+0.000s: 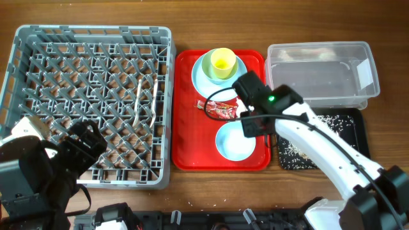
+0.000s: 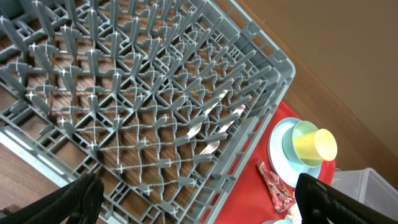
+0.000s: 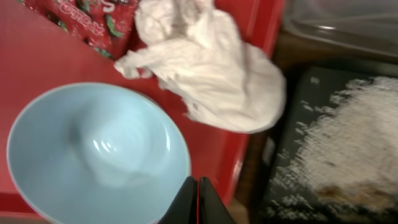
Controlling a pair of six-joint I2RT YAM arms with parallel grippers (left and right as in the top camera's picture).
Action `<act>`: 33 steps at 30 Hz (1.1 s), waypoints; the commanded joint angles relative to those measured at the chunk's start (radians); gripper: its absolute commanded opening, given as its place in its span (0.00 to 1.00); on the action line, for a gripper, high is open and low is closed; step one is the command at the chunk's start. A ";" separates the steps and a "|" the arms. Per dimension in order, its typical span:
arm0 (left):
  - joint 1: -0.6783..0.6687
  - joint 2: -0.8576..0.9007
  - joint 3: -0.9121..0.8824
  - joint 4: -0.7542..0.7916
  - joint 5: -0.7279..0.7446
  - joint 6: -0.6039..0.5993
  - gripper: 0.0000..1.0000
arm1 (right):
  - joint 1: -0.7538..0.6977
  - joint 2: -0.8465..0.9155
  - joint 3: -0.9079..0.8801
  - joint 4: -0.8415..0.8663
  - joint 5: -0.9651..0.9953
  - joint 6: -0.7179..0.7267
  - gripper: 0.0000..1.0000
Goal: Sort waste into correct bins and load items into the dishwasher rack
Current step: 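Carry the empty blue bowl back and lower it onto the red tray, then release the bowl and grasp the white tissue with the right gripper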
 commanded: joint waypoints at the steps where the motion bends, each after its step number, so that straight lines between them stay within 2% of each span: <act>1: 0.006 -0.003 0.007 0.003 -0.010 -0.010 1.00 | 0.002 0.013 -0.120 0.085 -0.095 0.029 0.04; 5: 0.006 -0.003 0.007 0.003 -0.010 -0.010 1.00 | 0.002 0.013 -0.209 0.170 -0.109 0.045 0.04; 8: 0.006 -0.003 0.007 0.003 -0.010 -0.010 1.00 | 0.002 0.012 -0.219 0.196 -0.208 0.033 0.05; 9: 0.006 -0.003 0.007 0.003 -0.010 -0.010 1.00 | 0.002 0.012 -0.219 0.228 -0.325 0.000 0.04; 11: 0.006 -0.003 0.007 0.003 -0.010 -0.010 1.00 | 0.002 0.012 -0.218 0.256 -0.427 -0.042 0.05; 14: 0.006 -0.003 0.007 0.003 -0.010 -0.010 1.00 | 0.002 0.010 -0.208 0.280 -0.452 -0.046 0.07; 19: 0.006 -0.003 0.007 0.003 -0.010 -0.010 1.00 | 0.001 -0.018 -0.125 0.246 -0.376 -0.097 0.27; 22: 0.006 -0.003 0.007 0.003 -0.010 -0.010 1.00 | 0.001 -0.046 -0.061 0.215 -0.204 -0.108 0.47; 24: 0.006 -0.003 0.007 0.003 -0.010 -0.010 1.00 | 0.001 -0.058 -0.047 0.216 -0.089 -0.173 0.67; 26: 0.006 -0.003 0.007 0.003 -0.010 -0.010 1.00 | 0.000 -0.055 -0.053 0.216 0.061 -0.183 0.79; 29: 0.006 -0.003 0.007 0.003 -0.010 -0.010 1.00 | 0.000 -0.046 -0.084 0.248 0.211 -0.182 0.79; 33: 0.006 -0.003 0.007 0.003 -0.010 -0.010 1.00 | 0.000 -0.012 -0.135 0.346 0.211 -0.179 0.77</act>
